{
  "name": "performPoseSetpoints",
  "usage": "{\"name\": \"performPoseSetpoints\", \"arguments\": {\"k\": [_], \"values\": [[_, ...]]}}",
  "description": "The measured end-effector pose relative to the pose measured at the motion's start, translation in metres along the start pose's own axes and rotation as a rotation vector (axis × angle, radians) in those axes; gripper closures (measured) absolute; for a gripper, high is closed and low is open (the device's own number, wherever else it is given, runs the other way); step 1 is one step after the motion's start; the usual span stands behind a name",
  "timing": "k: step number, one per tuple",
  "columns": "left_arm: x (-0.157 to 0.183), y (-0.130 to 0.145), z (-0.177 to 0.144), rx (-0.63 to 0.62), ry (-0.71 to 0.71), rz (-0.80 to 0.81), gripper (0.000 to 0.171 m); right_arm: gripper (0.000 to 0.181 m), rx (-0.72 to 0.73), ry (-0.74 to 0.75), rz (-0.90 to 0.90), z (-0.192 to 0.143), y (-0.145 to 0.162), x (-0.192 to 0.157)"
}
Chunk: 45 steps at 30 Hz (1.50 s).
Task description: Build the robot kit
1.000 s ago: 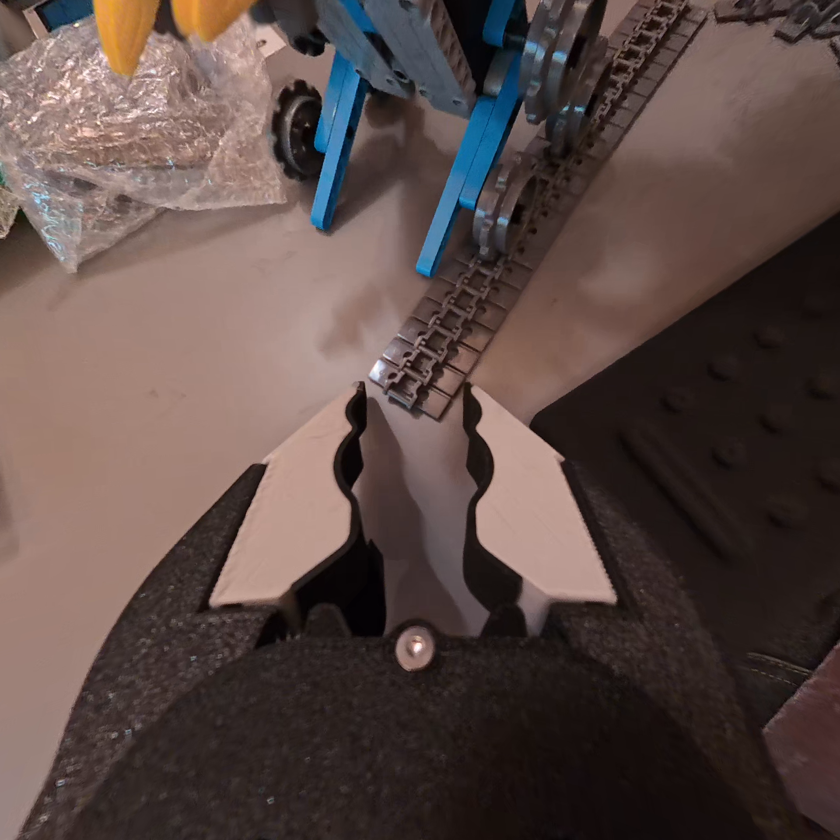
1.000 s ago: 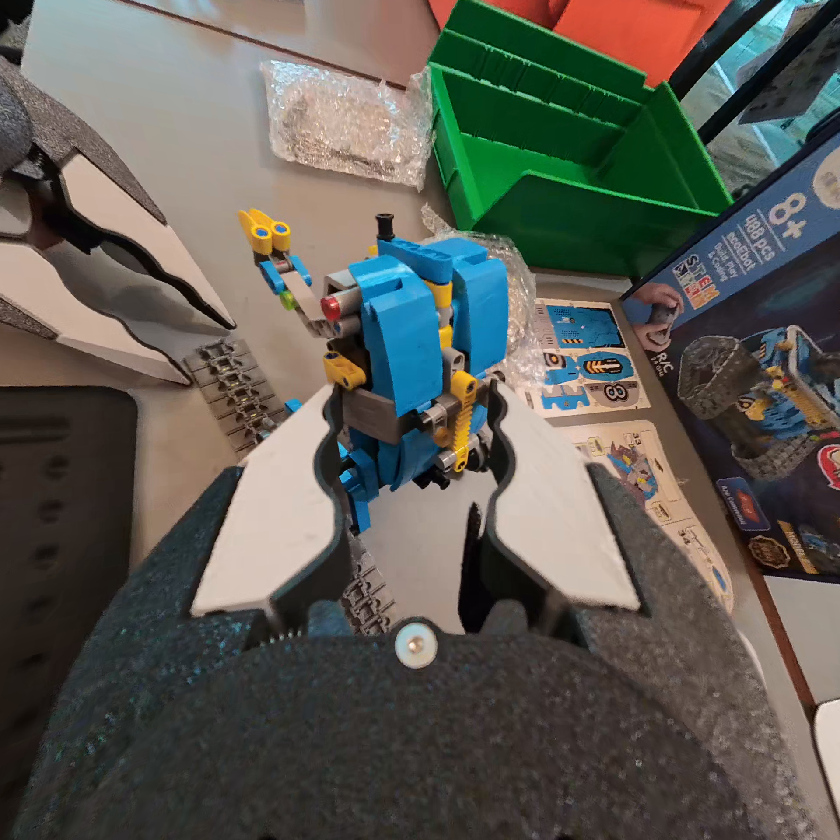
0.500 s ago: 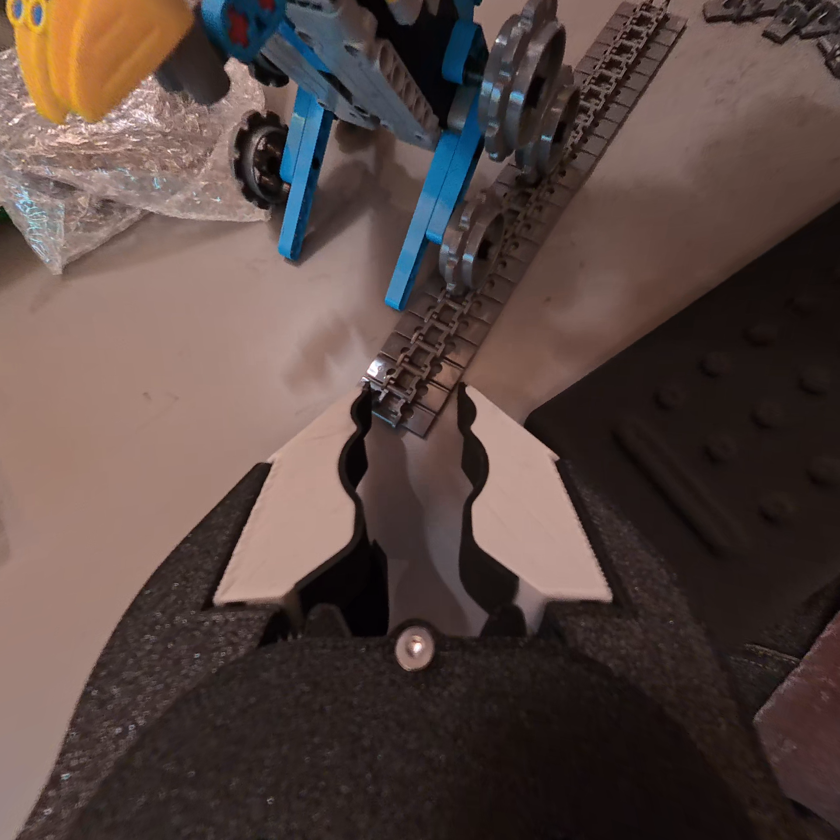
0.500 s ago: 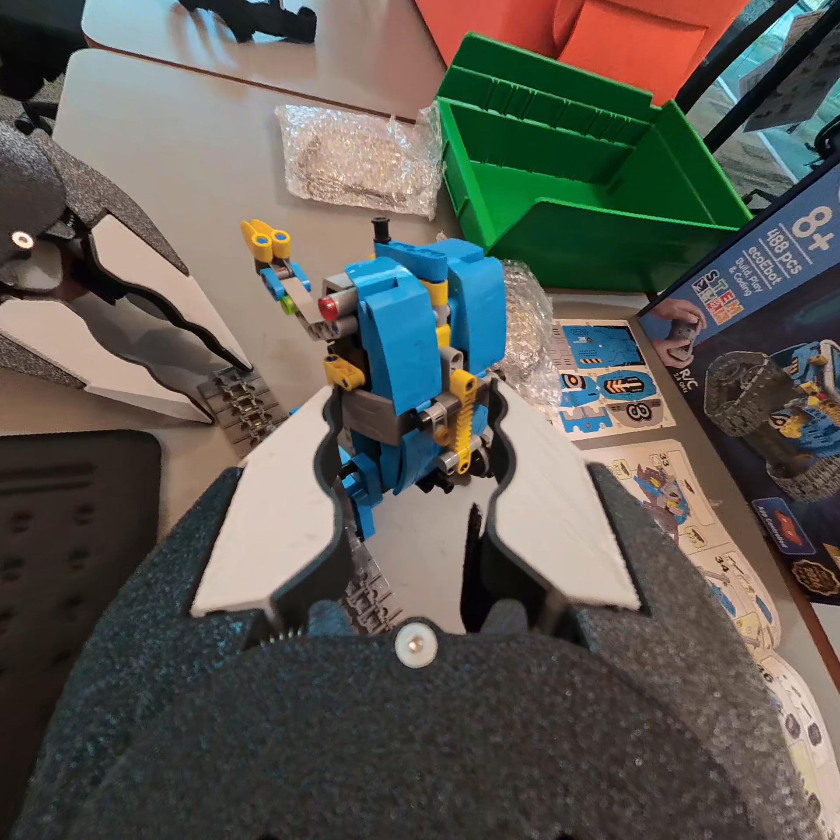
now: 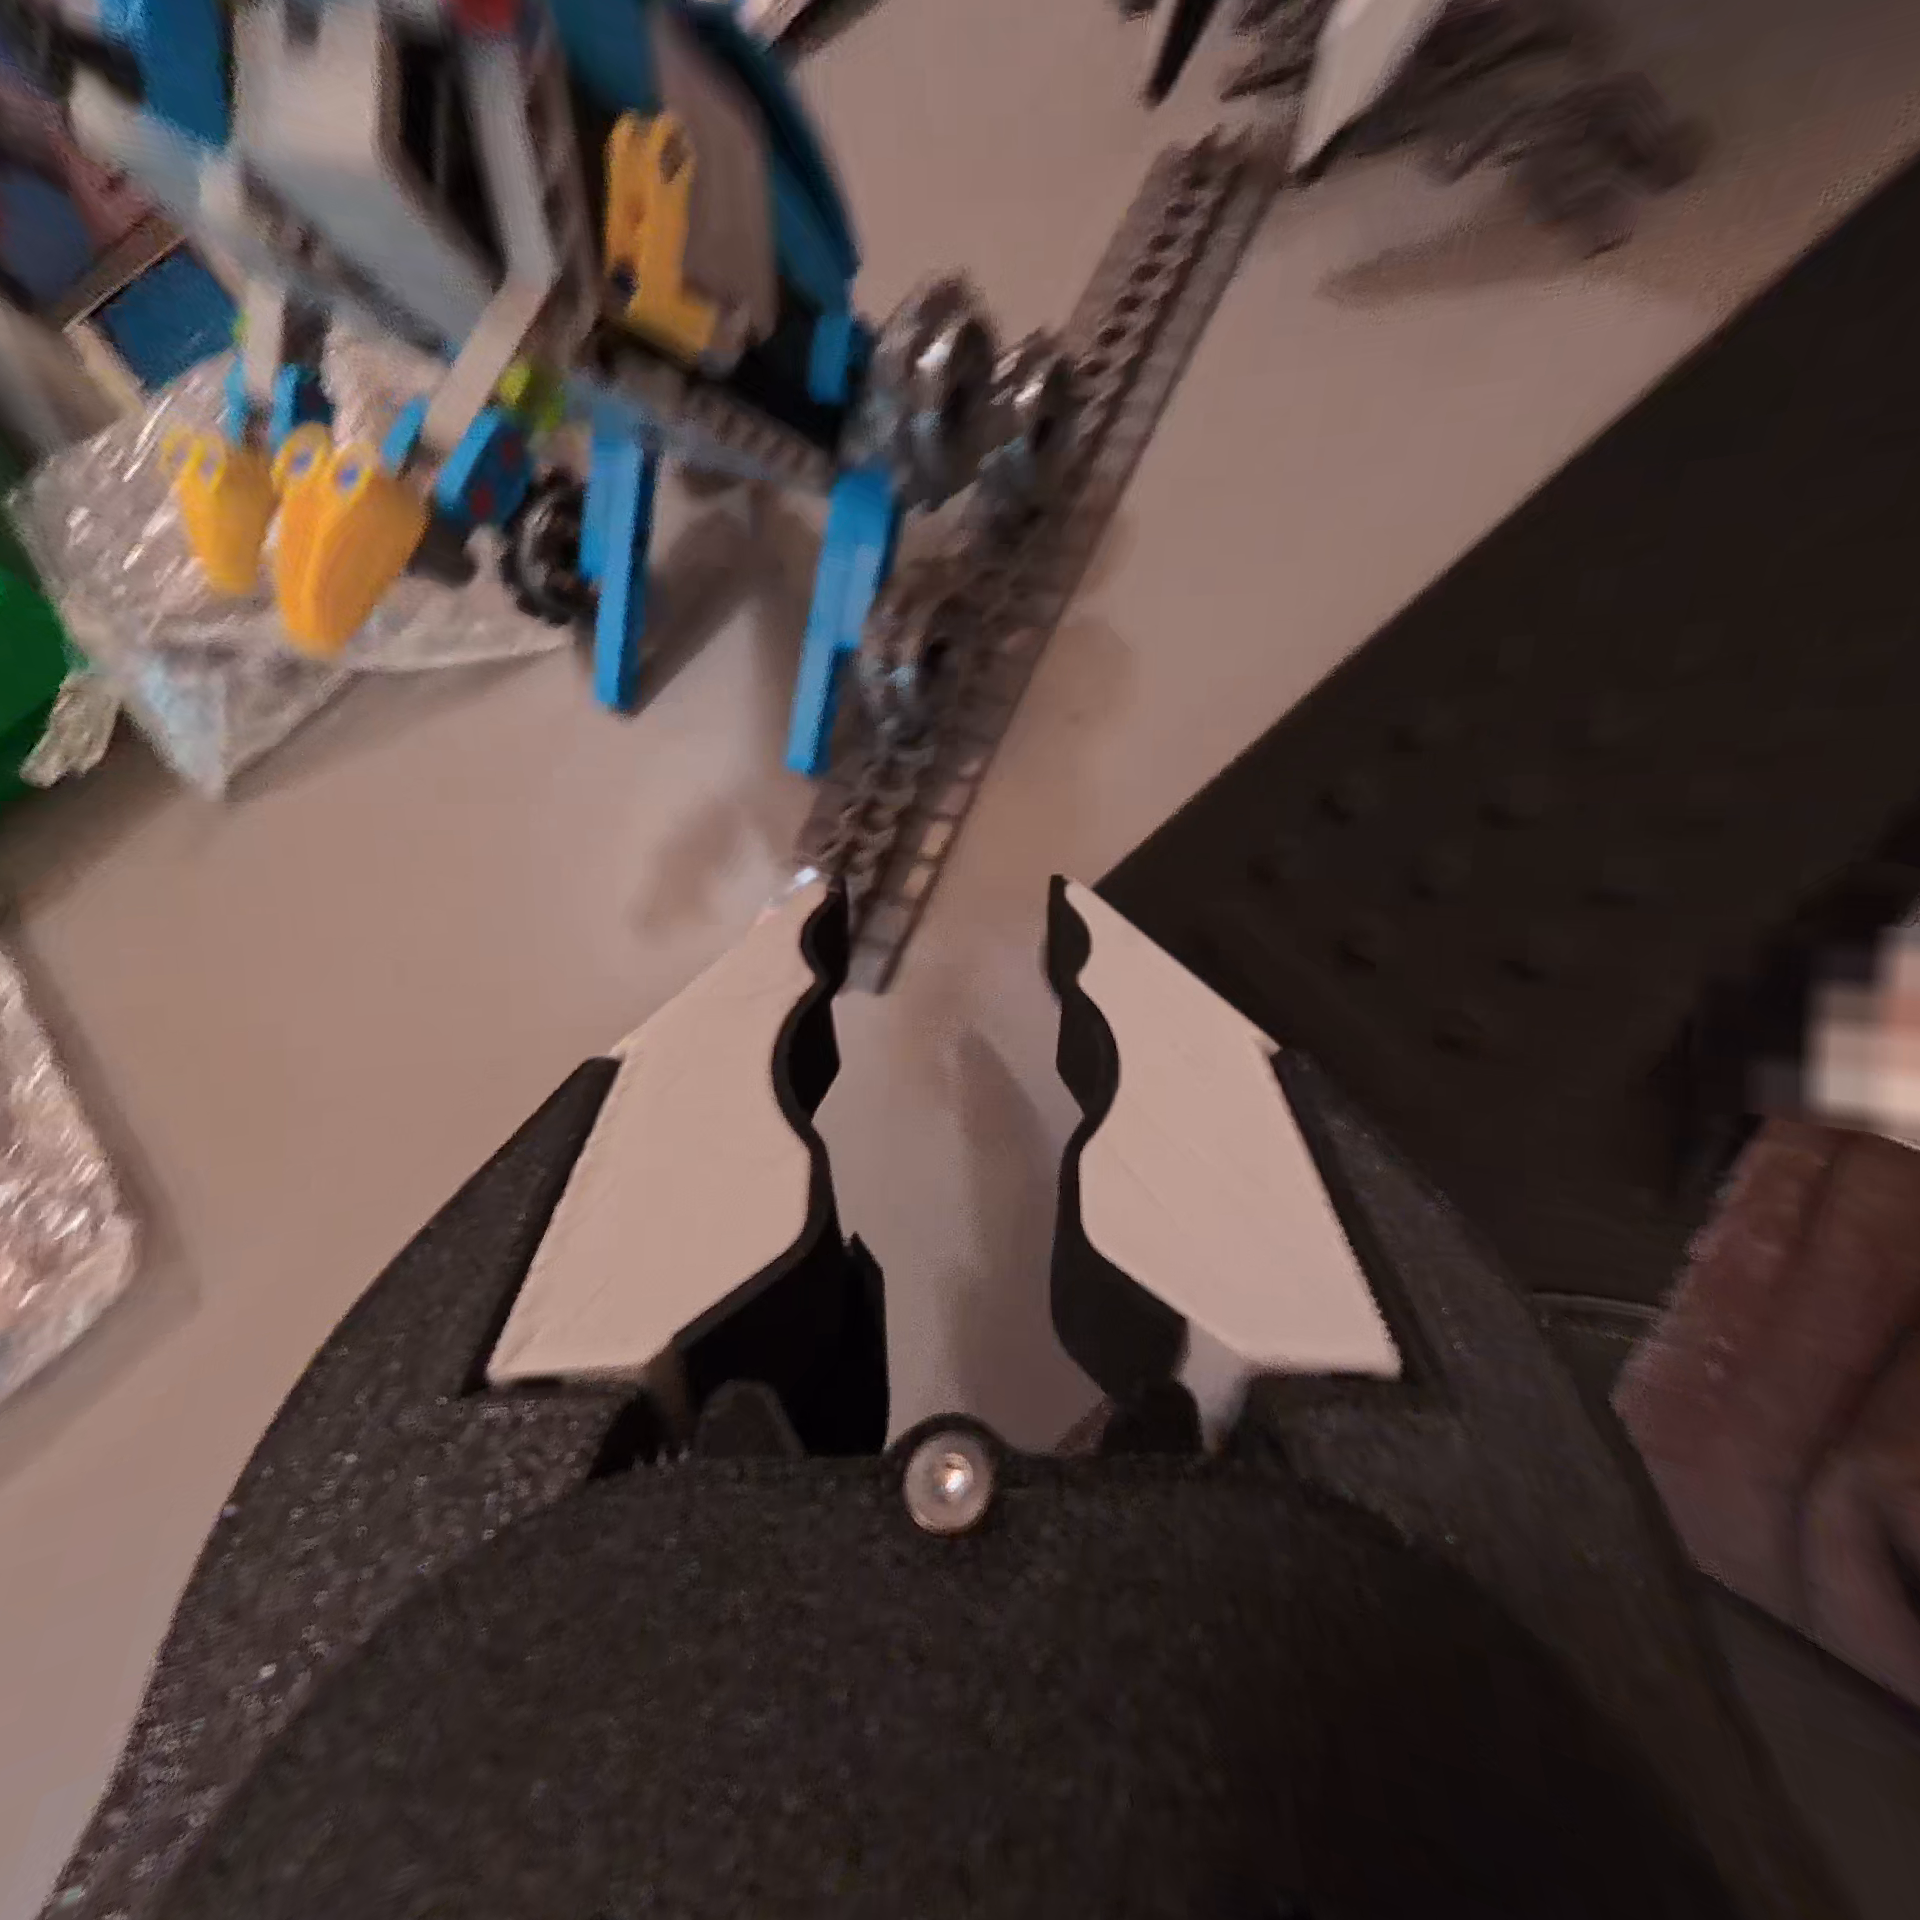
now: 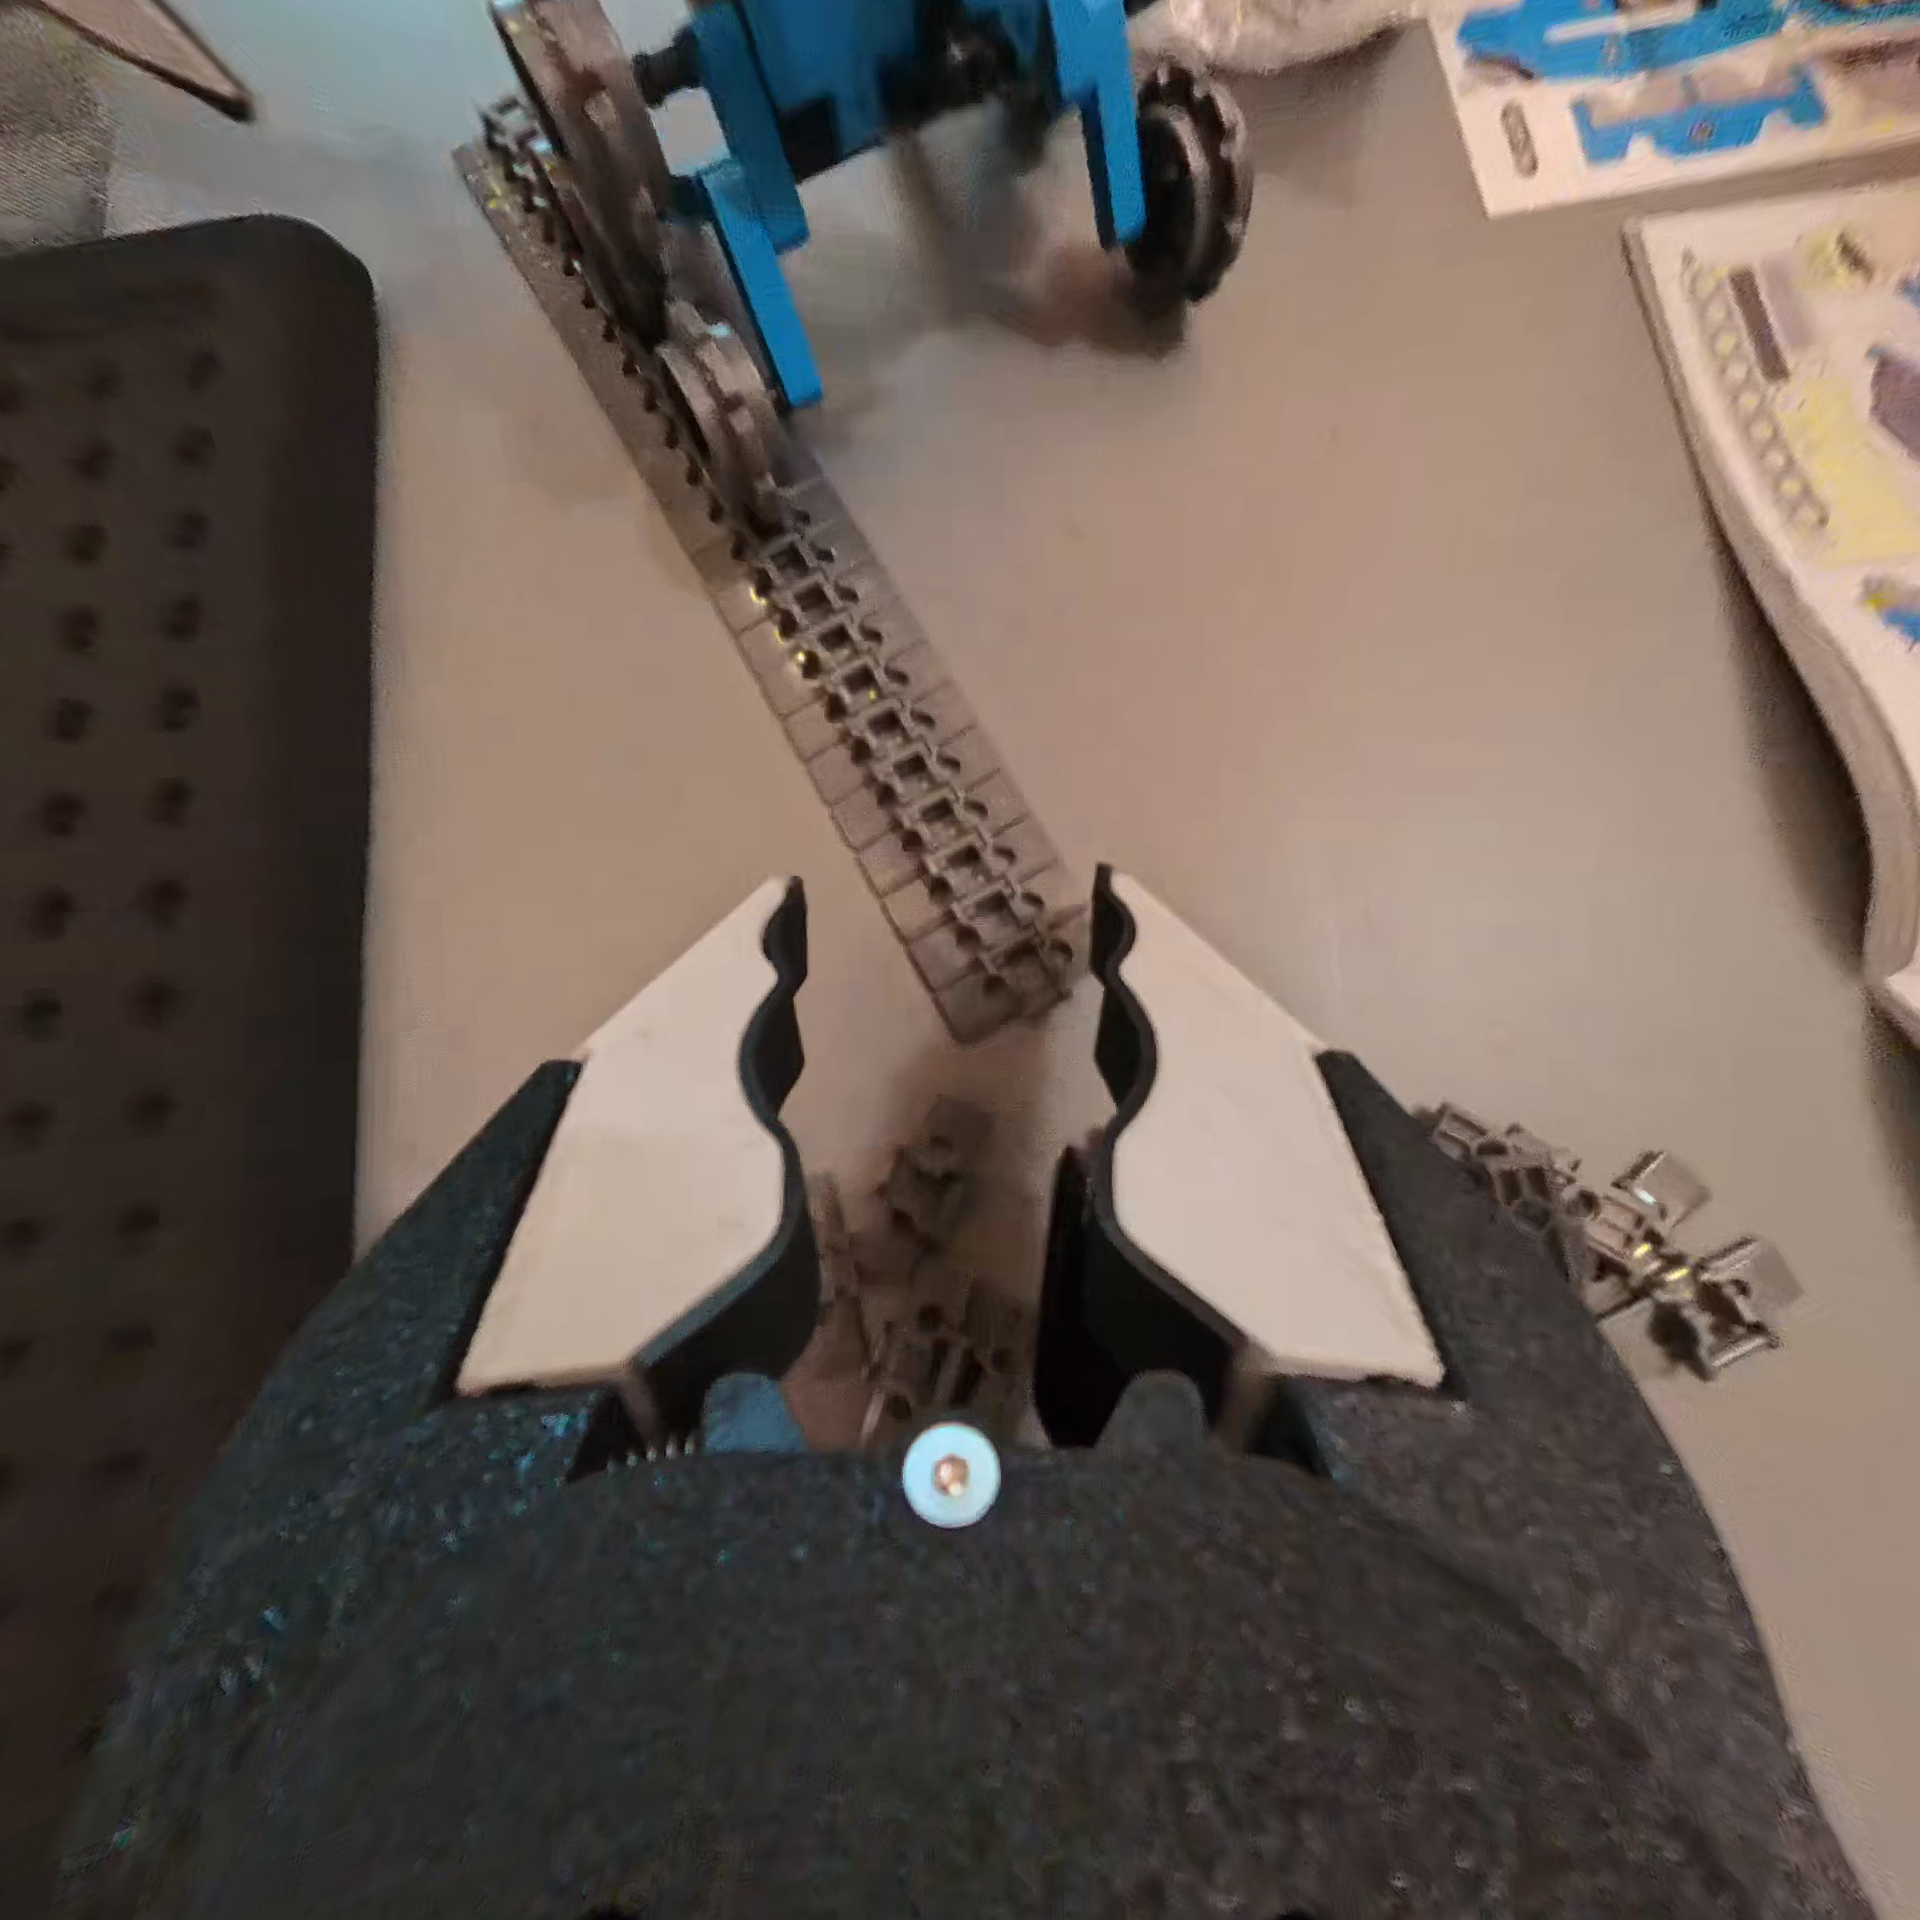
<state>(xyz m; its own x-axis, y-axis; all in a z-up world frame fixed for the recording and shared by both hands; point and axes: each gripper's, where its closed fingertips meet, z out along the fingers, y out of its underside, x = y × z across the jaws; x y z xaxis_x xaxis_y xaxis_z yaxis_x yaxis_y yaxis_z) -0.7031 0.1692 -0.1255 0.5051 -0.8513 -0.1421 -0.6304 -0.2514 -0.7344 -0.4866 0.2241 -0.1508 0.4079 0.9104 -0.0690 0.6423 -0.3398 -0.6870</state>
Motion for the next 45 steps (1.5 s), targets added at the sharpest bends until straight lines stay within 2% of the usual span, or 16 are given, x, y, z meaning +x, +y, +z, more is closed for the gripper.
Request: {"name": "performPoseSetpoints", "arguments": {"k": [3,6,9,11,15,17,19,25,33,41,43,45], "values": [[0.038,-0.032,-0.011,0.039,0.148,0.078,0.133,0.134,-0.038,-0.058,0.021,-0.003,0.006,0.001],[0.057,-0.077,0.002,0.038,0.160,0.158,0.134,0.139,-0.032,0.051,-0.006,-0.014,0.007,0.020],[0.073,-0.128,0.047,-0.019,0.160,0.159,0.134,0.141,0.014,0.135,0.070,-0.030,0.009,0.039],[0.077,-0.148,0.092,-0.118,0.137,0.181,0.134,0.140,0.030,0.249,0.141,-0.044,0.020,0.060],[0.079,-0.146,0.168,-0.420,0.221,0.265,0.134,0.141,0.083,0.420,0.220,-0.076,0.038,0.087],[0.083,-0.140,0.184,-0.542,0.298,0.293,0.134,0.142,0.158,0.431,0.248,-0.089,0.034,0.092],[0.081,-0.138,0.191,-0.600,0.325,0.333,0.135,0.143,0.226,0.409,0.285,-0.097,0.030,0.094],[0.075,-0.144,0.201,-0.646,0.314,0.353,0.147,0.144,0.271,0.356,0.314,-0.100,0.025,0.091],[0.075,-0.135,0.197,-0.712,0.303,0.384,0.148,0.145,0.277,0.336,0.307,-0.098,0.021,0.086],[0.074,-0.135,0.201,-0.685,0.374,0.339,0.148,0.144,0.235,0.310,0.328,-0.088,0.029,0.085],[0.076,-0.136,0.199,-0.665,0.395,0.361,0.157,0.144,0.220,0.312,0.329,-0.085,0.031,0.085],[0.074,-0.139,0.197,-0.635,0.380,0.364,0.157,0.145,0.221,0.302,0.332,-0.083,0.029,0.083]]}}
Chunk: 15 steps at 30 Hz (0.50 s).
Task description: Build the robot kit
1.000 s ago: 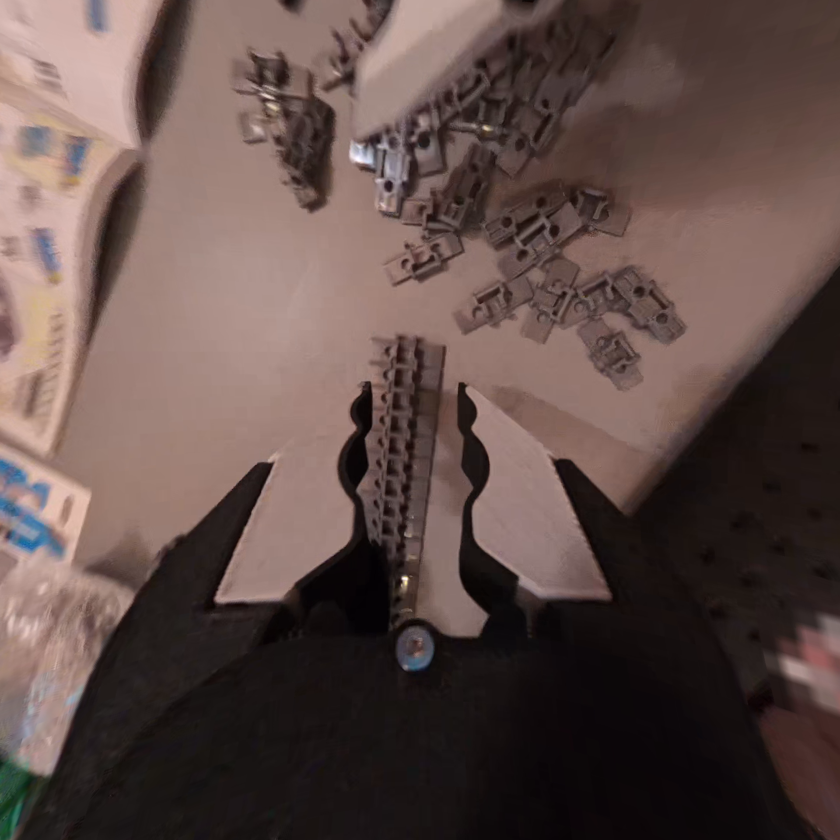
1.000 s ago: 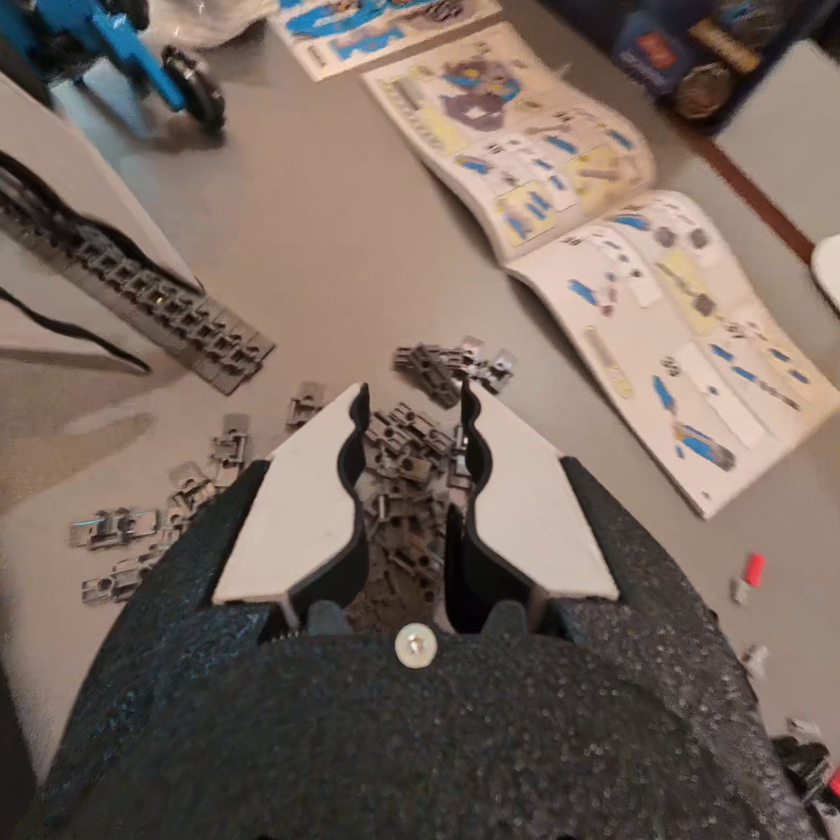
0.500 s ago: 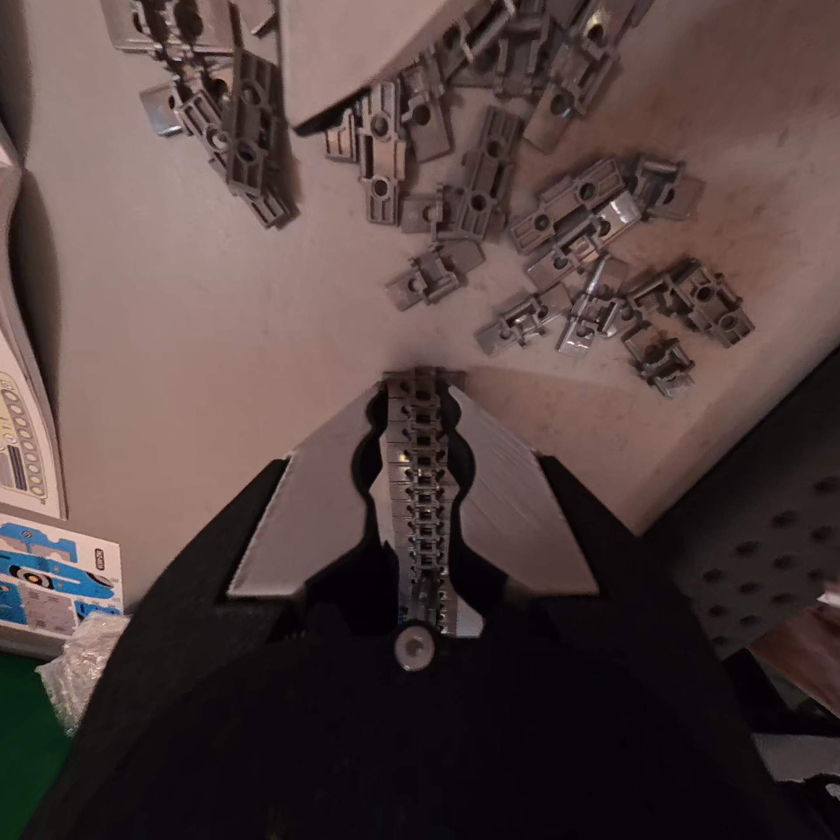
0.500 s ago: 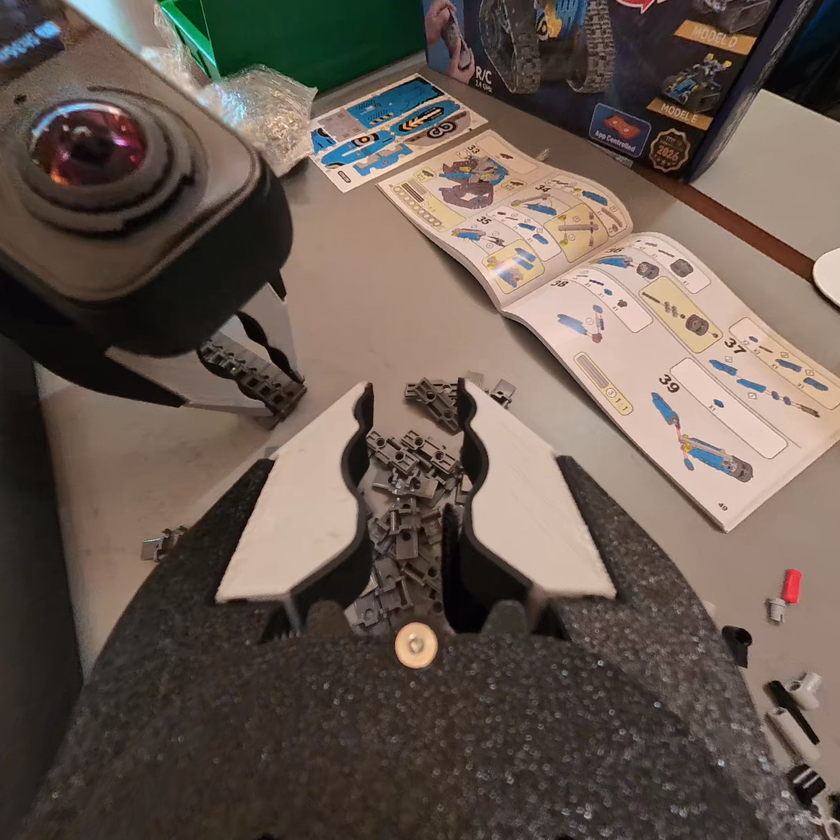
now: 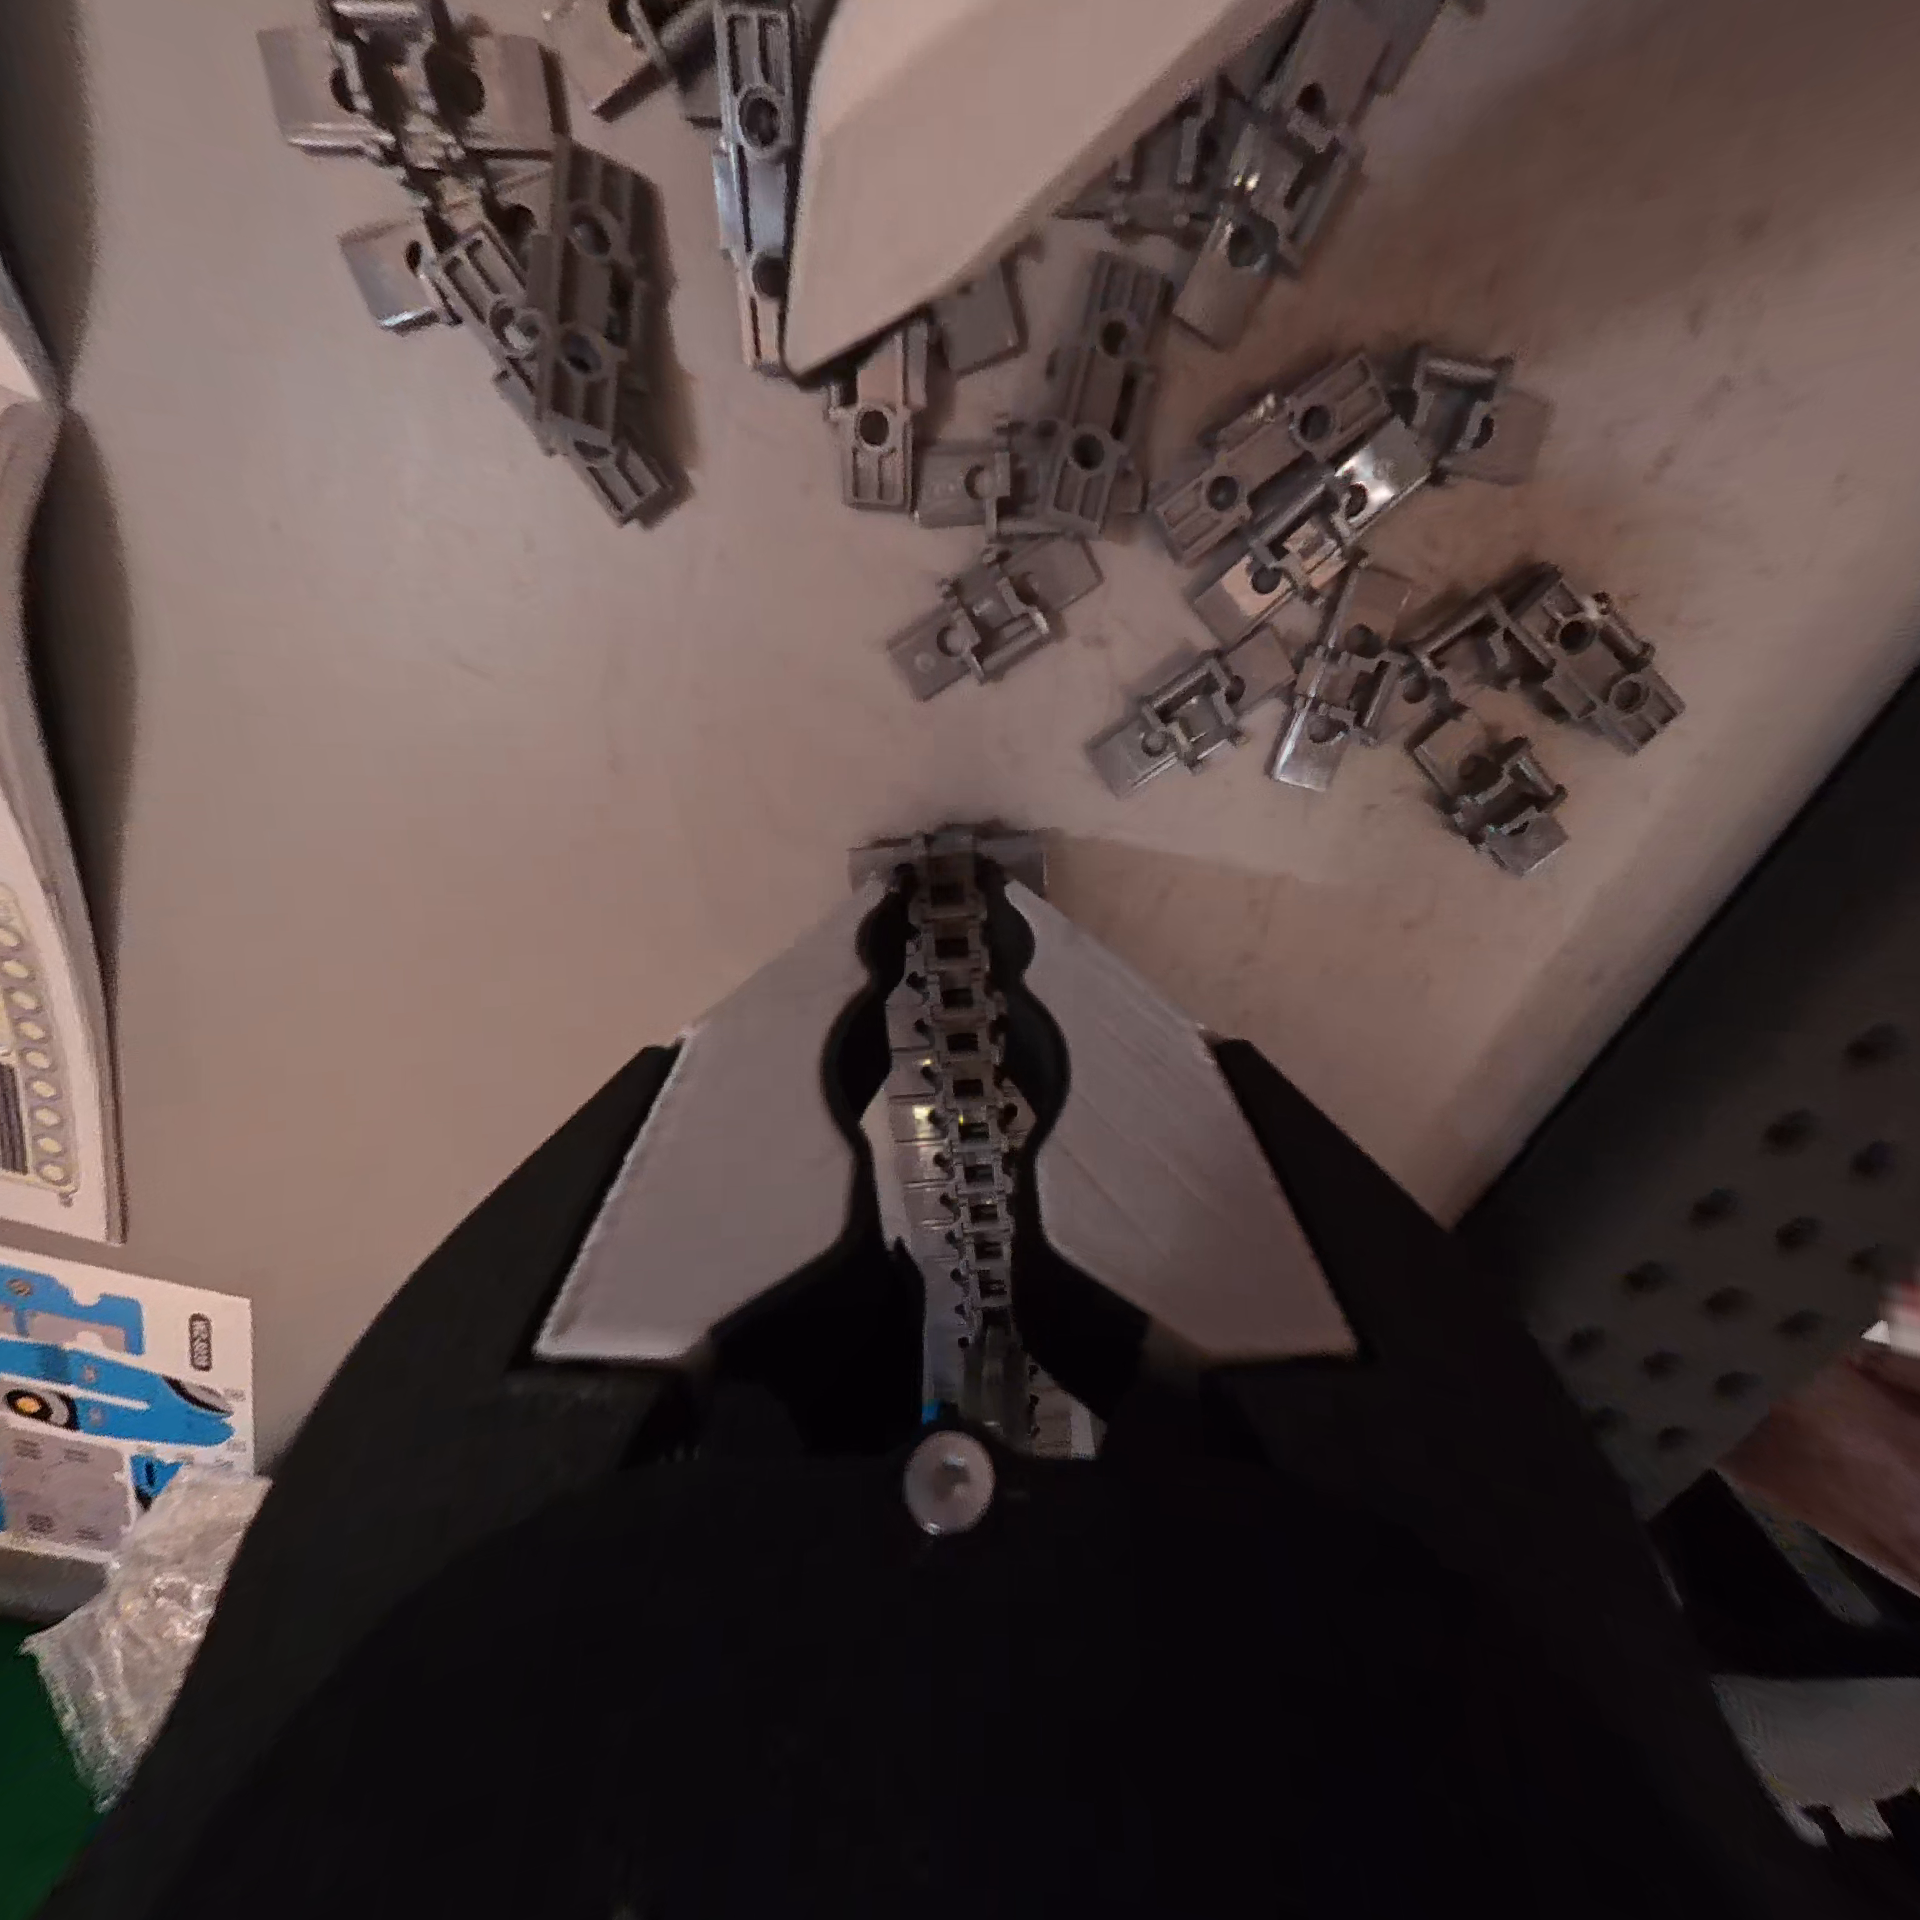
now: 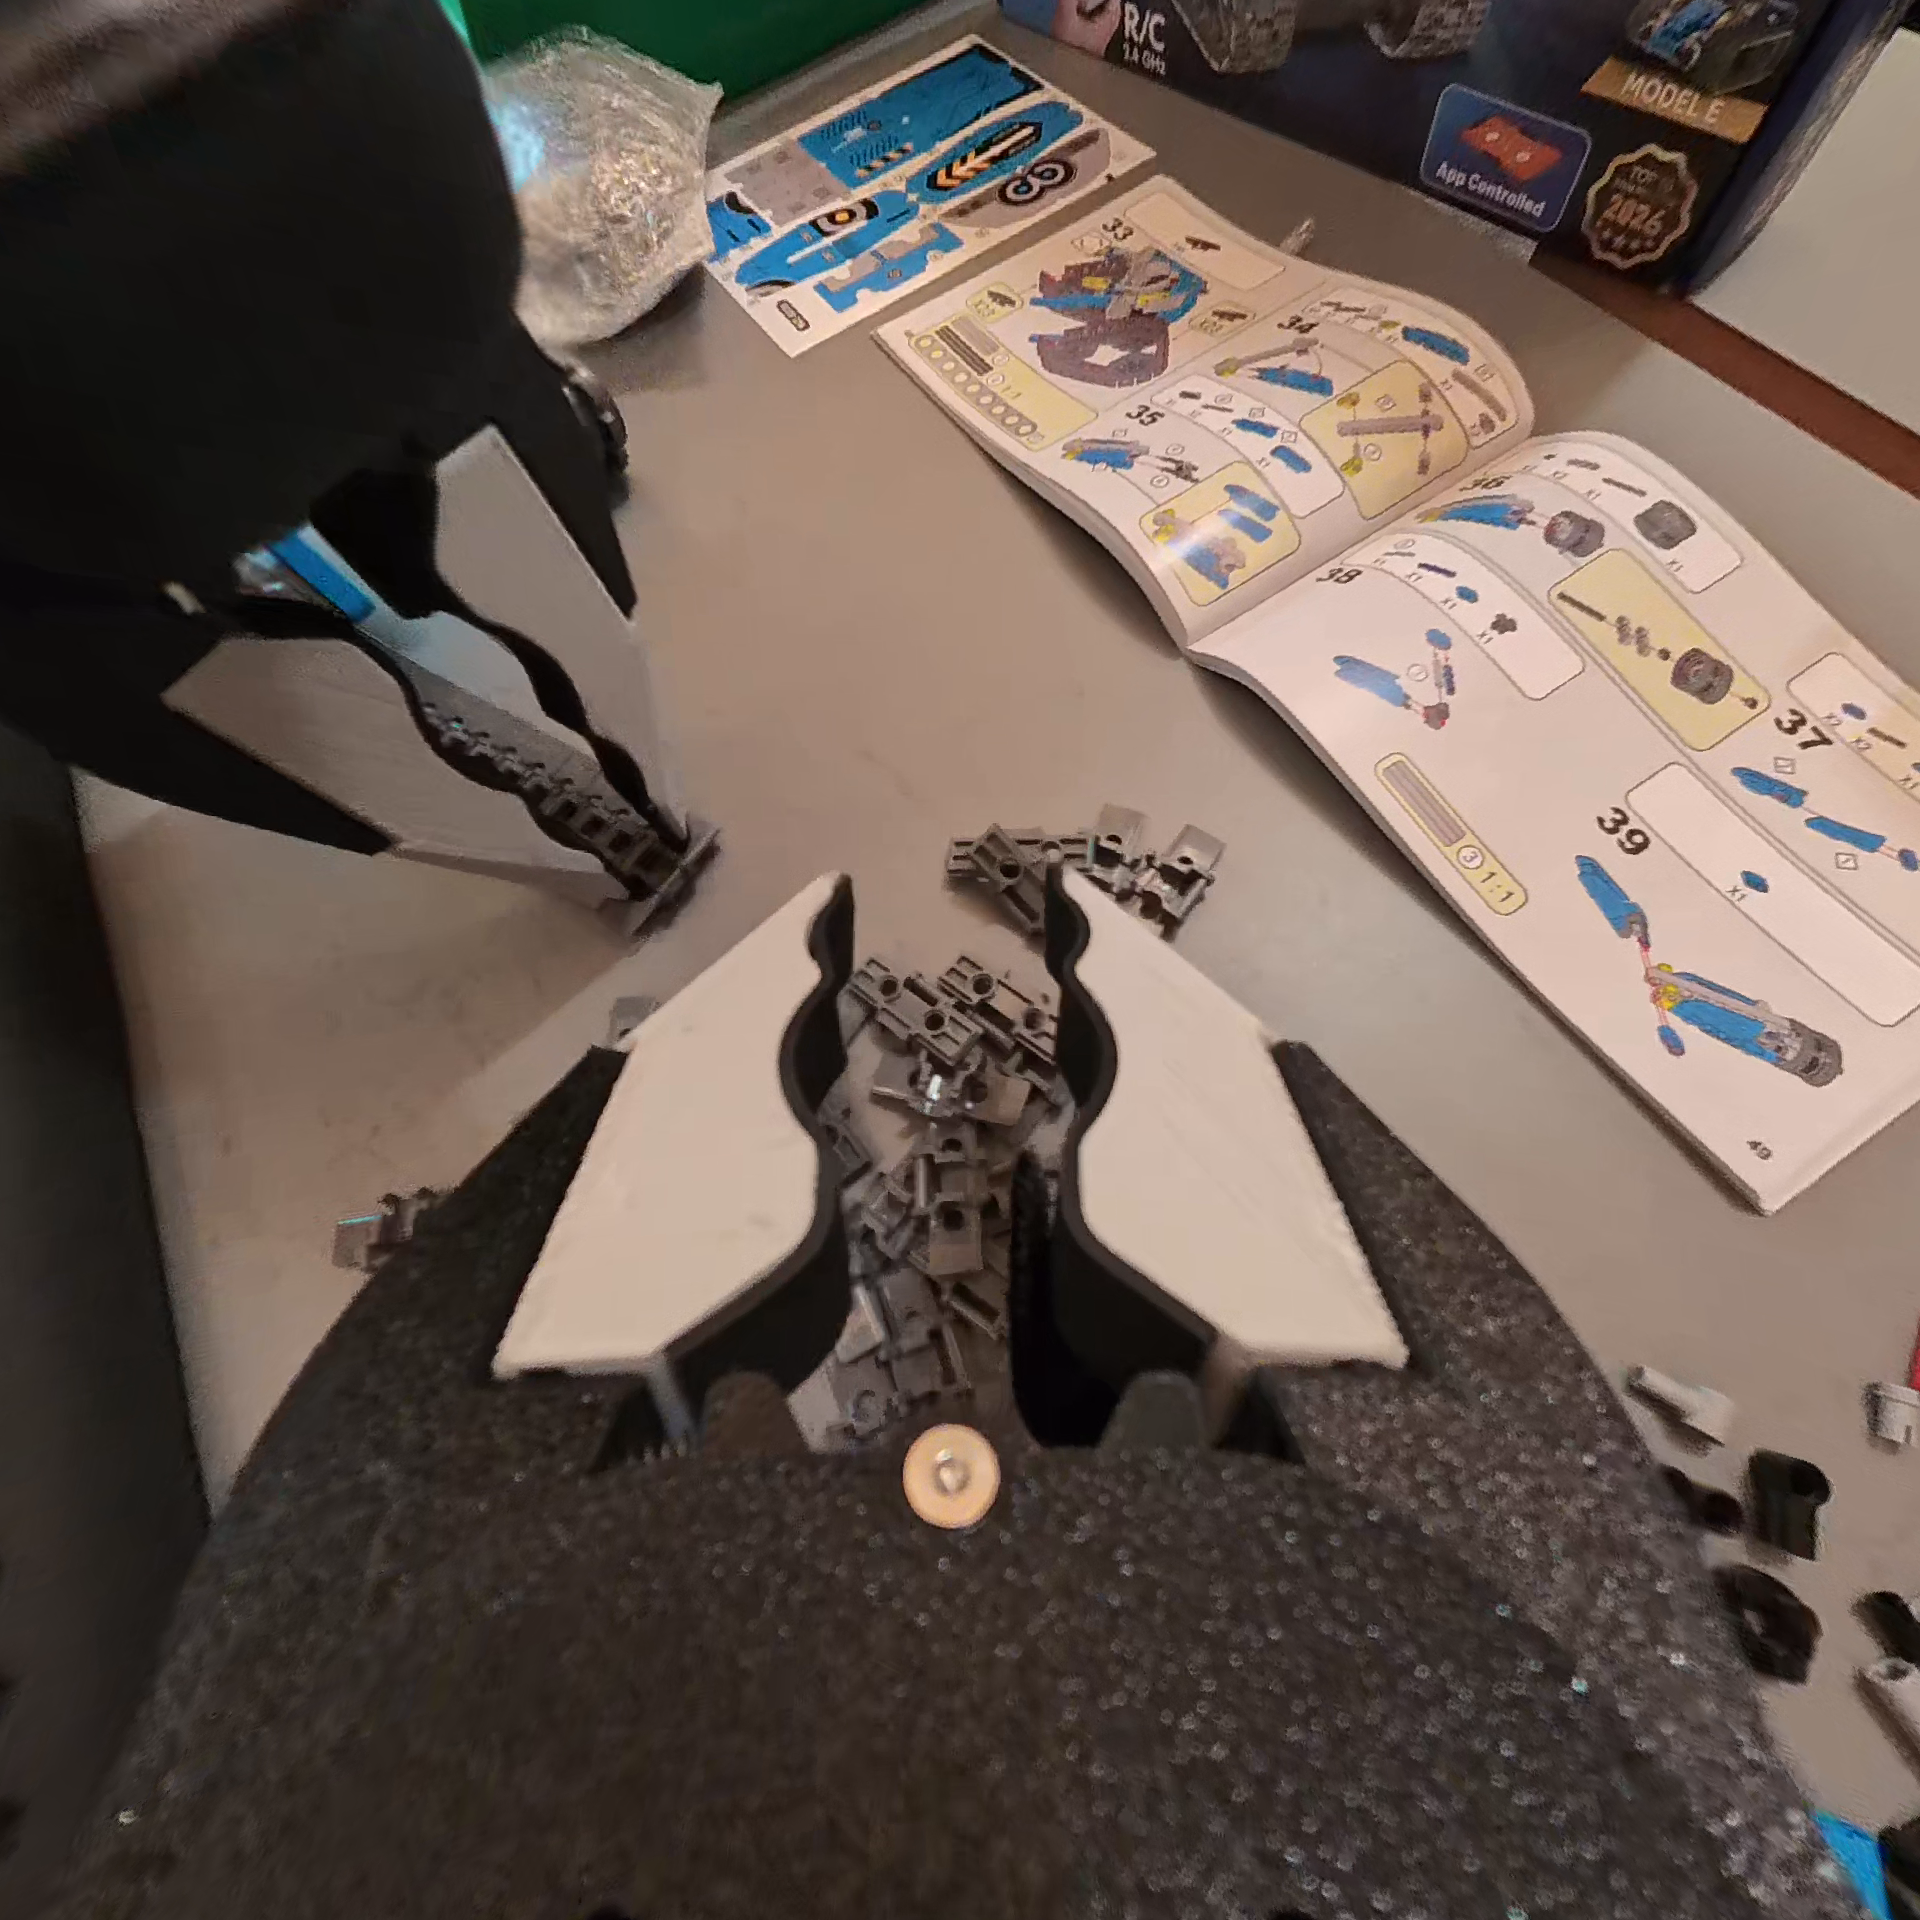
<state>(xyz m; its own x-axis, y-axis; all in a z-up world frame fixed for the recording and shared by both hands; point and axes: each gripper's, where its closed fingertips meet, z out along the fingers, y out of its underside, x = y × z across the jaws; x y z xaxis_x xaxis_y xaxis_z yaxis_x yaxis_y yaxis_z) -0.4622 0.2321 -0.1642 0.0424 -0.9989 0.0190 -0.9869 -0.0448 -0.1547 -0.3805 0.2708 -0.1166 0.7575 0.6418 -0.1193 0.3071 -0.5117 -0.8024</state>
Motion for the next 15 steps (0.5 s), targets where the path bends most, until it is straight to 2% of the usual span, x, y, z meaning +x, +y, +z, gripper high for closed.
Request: {"name": "performPoseSetpoints", "arguments": {"k": [6,12,15], "values": [[-0.003,0.005,-0.042,0.161,-0.064,-0.022,0.157,0.144,-0.049,-0.123,-0.065,0.015,0.002,-0.038],[0.002,0.029,-0.093,0.351,-0.117,-0.072,0.157,0.135,-0.113,-0.324,-0.114,0.041,0.006,-0.109],[0.005,0.045,-0.111,0.406,-0.160,-0.078,0.158,0.131,-0.180,-0.309,-0.204,0.056,0.014,-0.136]]}}
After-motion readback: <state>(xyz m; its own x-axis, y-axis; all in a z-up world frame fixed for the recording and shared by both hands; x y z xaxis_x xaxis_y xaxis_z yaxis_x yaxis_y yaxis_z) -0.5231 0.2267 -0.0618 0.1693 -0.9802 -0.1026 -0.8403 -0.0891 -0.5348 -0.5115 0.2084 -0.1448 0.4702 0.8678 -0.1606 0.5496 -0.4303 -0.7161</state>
